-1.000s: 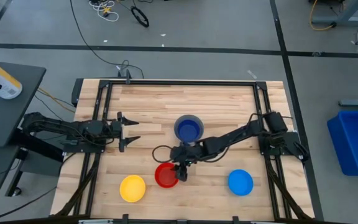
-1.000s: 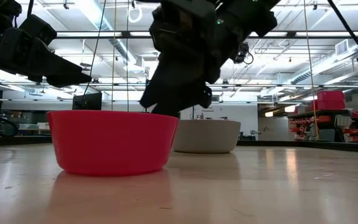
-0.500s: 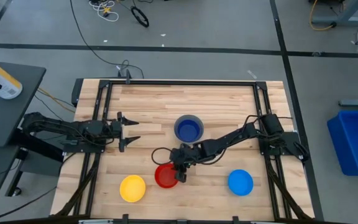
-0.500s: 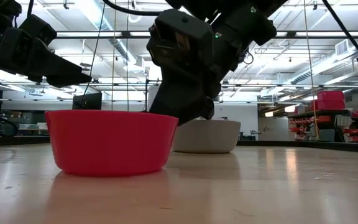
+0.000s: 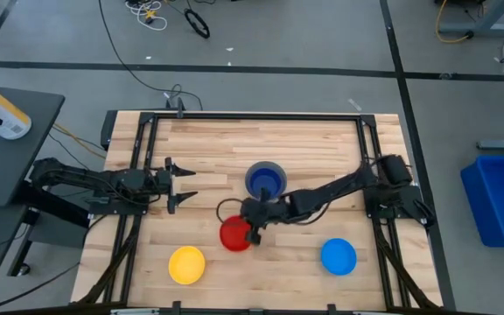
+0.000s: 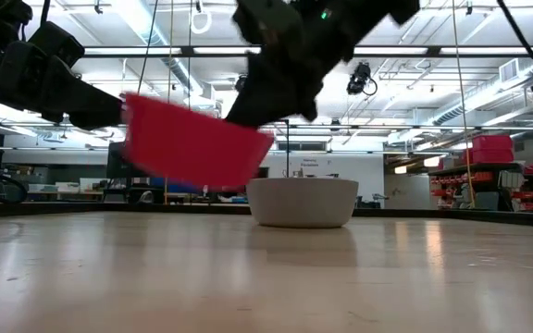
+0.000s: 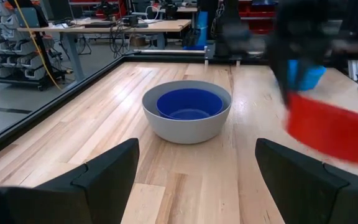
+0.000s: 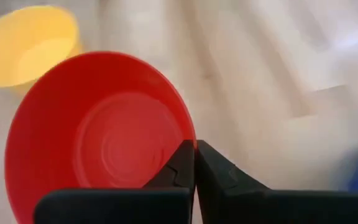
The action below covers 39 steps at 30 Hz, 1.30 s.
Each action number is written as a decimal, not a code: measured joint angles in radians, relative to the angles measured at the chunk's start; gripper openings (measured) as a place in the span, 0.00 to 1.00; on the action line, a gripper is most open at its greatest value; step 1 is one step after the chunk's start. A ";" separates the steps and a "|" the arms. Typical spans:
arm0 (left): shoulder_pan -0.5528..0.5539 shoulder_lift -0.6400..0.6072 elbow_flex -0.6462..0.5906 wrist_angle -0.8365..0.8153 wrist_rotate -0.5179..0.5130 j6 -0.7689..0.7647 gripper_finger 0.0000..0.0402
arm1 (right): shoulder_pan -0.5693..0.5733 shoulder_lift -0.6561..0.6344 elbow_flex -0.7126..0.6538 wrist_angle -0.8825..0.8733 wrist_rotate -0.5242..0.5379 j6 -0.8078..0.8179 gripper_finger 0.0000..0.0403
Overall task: Nest bowls inside each other
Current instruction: Stack the red bowl on top of the blue bowl
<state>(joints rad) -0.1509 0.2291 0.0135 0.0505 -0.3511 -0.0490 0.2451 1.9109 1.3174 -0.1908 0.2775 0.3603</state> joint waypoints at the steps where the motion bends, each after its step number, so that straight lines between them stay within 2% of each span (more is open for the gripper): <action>1: 0.000 0.000 0.000 0.000 0.000 0.000 0.83 | -0.008 -0.027 0.000 -0.030 0.033 -0.014 0.01; 5: 0.000 0.000 0.000 0.000 0.000 0.000 0.83 | -0.066 -0.145 0.002 -0.182 0.139 -0.049 0.00; 9: 0.000 0.000 0.000 0.001 0.000 0.000 0.83 | -0.158 -0.190 0.001 -0.329 0.174 -0.066 0.00; 15: 0.000 0.000 0.000 0.000 0.000 0.000 0.83 | -0.304 -0.190 -0.018 -0.368 0.130 -0.127 0.00; 20: 0.000 0.000 0.000 0.000 0.000 0.000 0.83 | -0.390 -0.190 -0.060 -0.379 0.024 -0.126 0.00; 25: 0.000 0.000 0.000 -0.001 0.000 0.000 0.83 | -0.403 -0.190 -0.112 -0.395 -0.078 -0.086 0.00; 30: 0.000 0.000 0.000 0.000 -0.002 0.003 0.83 | -0.395 -0.190 -0.141 -0.368 -0.131 -0.063 0.00; 35: 0.000 0.000 0.000 0.000 -0.003 0.001 0.83 | -0.410 -0.190 -0.192 -0.279 -0.218 -0.051 0.00; 39: 0.000 0.000 0.000 0.000 -0.003 0.000 0.83 | -0.422 -0.189 -0.213 -0.269 -0.223 -0.039 0.02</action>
<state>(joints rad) -0.1505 0.2295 0.0132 0.0502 -0.3546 -0.0486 -0.1766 1.7218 1.1044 -0.4598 0.0545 0.3215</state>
